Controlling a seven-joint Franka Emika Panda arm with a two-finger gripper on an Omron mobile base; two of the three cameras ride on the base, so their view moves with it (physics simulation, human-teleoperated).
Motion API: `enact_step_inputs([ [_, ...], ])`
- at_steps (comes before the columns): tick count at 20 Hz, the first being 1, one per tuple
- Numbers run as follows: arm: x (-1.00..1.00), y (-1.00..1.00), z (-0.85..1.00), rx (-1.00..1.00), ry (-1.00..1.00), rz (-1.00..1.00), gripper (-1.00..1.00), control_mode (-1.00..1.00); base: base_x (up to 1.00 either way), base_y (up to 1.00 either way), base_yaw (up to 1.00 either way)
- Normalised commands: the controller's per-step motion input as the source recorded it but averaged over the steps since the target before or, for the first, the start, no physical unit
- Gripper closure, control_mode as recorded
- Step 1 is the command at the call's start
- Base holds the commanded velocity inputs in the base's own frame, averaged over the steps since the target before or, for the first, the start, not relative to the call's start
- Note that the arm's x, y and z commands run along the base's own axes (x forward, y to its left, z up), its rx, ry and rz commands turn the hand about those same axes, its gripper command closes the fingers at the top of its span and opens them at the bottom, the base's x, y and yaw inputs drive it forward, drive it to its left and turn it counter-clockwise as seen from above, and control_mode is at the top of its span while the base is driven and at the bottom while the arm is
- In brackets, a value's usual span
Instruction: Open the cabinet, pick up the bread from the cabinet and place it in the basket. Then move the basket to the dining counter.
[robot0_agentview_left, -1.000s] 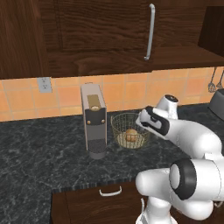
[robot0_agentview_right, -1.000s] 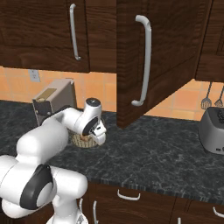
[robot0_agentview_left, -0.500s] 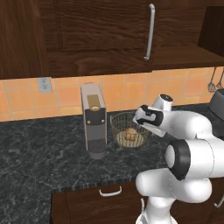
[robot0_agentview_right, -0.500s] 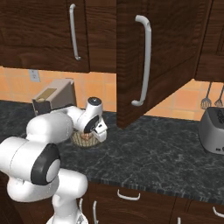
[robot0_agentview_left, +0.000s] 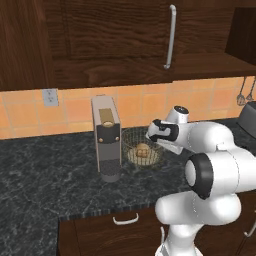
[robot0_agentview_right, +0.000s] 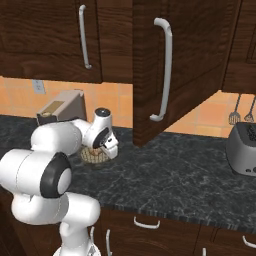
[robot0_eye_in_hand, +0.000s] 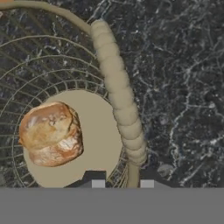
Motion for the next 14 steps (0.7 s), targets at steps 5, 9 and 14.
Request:
enact_step_inputs([
  [5,-0.53,0.03,0.00,0.00,-0.01,-0.01,1.00,-1.00,0.00,0.00,0.00],
  [9,-0.46,-0.02,0.52,0.00,-0.03,-0.08,1.00,-1.00,0.00,0.00,0.00],
  [14,-0.61,-0.01,0.92,-0.07,-0.03,-0.12,1.00,-1.00,0.00,0.00,0.00],
])
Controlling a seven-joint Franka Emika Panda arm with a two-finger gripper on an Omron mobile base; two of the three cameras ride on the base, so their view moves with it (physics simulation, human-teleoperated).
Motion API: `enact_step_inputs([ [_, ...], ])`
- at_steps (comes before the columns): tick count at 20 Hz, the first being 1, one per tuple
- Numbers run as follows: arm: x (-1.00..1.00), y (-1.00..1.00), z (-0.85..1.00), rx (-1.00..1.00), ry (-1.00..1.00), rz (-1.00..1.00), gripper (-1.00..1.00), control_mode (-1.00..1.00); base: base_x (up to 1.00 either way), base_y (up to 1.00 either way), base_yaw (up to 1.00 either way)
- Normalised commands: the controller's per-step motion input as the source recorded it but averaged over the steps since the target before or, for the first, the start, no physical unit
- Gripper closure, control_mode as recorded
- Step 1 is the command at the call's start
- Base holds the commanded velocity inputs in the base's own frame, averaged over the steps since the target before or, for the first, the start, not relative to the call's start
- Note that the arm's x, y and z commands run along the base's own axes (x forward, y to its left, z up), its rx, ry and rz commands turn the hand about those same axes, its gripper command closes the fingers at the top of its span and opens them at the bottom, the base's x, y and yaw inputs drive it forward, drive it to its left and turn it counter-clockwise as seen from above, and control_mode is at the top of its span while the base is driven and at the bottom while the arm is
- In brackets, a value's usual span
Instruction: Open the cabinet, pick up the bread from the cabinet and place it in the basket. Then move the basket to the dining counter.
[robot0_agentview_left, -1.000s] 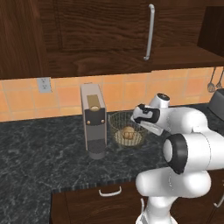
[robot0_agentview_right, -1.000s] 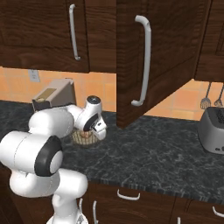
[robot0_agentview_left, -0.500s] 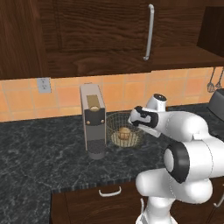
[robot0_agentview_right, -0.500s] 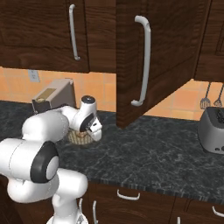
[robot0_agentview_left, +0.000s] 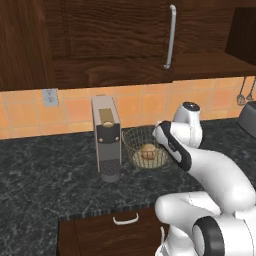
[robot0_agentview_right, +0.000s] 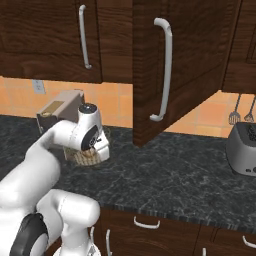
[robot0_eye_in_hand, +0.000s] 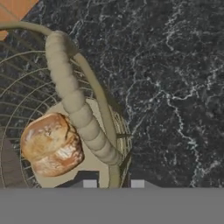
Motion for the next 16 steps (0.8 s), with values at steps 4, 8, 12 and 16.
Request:
enact_step_inputs([
  [4,-0.51,-0.14,0.82,0.00,-0.01,-0.15,1.00,-1.00,0.00,0.00,0.00],
  [8,-0.44,-0.03,0.65,0.01,-0.07,-0.16,1.00,-1.00,0.00,0.00,0.00],
  [12,-0.31,0.00,0.50,0.05,-0.12,-0.19,1.00,-1.00,0.00,0.00,0.00],
  [16,-0.18,0.00,0.65,0.03,-0.02,-0.13,1.00,-1.00,0.00,0.00,0.00],
])
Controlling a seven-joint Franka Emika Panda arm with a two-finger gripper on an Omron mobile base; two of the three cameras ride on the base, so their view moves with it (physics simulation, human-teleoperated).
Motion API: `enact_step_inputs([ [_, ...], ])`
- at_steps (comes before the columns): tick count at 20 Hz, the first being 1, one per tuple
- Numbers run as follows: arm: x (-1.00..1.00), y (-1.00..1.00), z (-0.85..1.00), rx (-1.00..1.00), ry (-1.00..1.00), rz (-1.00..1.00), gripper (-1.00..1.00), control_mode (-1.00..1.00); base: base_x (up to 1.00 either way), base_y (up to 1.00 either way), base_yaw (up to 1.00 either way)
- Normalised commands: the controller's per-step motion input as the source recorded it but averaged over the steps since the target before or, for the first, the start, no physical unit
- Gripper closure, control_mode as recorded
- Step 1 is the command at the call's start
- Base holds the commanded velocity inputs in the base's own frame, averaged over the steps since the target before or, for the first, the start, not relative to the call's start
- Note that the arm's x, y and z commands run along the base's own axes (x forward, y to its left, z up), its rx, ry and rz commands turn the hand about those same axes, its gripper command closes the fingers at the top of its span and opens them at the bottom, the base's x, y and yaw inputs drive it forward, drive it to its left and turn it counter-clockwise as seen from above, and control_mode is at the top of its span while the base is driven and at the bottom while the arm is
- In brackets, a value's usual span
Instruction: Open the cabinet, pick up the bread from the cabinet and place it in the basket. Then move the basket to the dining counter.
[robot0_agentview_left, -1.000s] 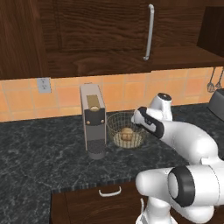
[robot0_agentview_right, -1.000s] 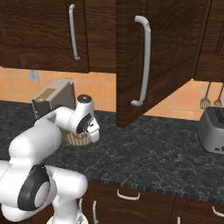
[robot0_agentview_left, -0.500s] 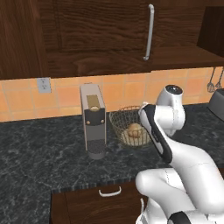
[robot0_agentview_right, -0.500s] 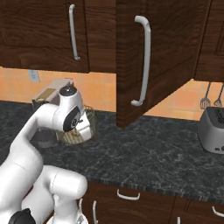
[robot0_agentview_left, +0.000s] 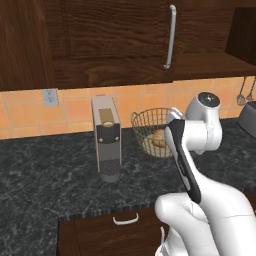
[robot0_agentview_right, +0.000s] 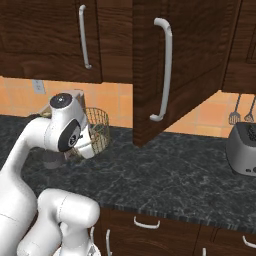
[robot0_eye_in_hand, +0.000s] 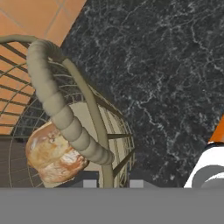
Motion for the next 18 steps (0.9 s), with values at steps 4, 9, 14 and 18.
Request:
enact_step_inputs([
  [4,-0.44,0.00,0.61,0.04,-0.03,-0.06,1.00,-1.00,0.00,0.00,0.00],
  [9,-0.64,-0.02,0.55,0.02,-0.06,-0.03,1.00,-1.00,0.00,0.00,0.00],
  [14,-0.58,-0.01,0.03,0.06,-0.07,-0.02,1.00,1.00,-0.40,0.00,-0.01],
  [18,0.00,0.00,0.00,0.00,0.00,0.00,1.00,1.00,-0.99,0.00,-0.04],
])
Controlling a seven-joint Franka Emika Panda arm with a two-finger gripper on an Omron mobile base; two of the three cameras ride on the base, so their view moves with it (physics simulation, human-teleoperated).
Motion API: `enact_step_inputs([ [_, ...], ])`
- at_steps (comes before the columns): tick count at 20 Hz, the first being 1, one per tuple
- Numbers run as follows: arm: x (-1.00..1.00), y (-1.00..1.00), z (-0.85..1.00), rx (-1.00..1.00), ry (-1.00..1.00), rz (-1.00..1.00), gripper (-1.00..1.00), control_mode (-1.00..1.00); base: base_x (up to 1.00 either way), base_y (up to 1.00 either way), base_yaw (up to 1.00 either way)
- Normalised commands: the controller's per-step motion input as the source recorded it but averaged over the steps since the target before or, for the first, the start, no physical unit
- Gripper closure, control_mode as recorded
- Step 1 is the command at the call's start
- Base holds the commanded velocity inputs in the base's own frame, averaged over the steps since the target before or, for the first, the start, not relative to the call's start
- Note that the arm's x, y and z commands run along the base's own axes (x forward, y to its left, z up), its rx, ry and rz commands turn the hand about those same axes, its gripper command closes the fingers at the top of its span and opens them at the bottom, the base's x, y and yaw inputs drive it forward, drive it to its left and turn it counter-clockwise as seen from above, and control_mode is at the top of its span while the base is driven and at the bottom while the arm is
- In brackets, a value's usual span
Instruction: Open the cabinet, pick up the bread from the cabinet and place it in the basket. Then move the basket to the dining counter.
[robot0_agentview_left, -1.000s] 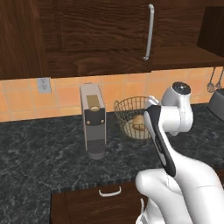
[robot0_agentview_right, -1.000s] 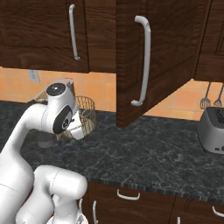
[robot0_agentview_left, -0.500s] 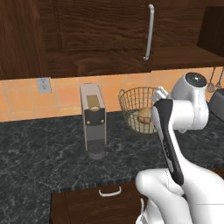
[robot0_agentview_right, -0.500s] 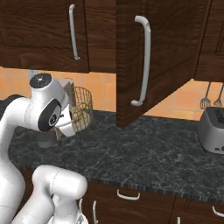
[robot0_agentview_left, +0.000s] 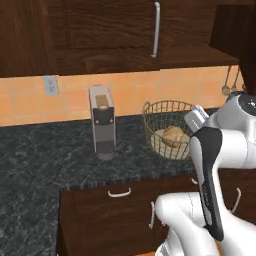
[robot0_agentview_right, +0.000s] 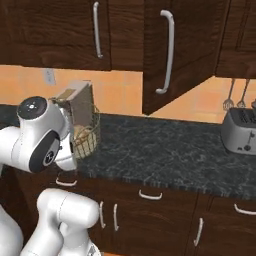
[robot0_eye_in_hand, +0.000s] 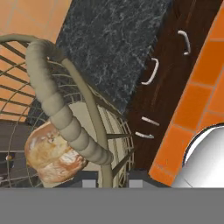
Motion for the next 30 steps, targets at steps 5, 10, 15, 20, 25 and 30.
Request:
enact_step_inputs([
  [5,0.00,0.00,0.00,0.00,0.00,0.00,1.00,1.00,-0.77,0.00,-0.51],
  [10,0.00,0.00,0.00,0.00,0.00,0.00,1.00,1.00,0.00,0.00,-1.00],
  [15,0.00,0.00,0.00,0.00,0.00,0.00,1.00,1.00,0.00,0.00,-1.00],
  [20,0.00,0.00,0.00,0.00,0.00,0.00,1.00,1.00,0.00,0.00,-1.00],
  [25,0.00,0.00,0.00,0.00,0.00,0.00,1.00,1.00,0.00,0.00,-1.00],
  [30,0.00,0.00,0.00,0.00,0.00,0.00,1.00,1.00,0.00,-0.20,-0.91],
])
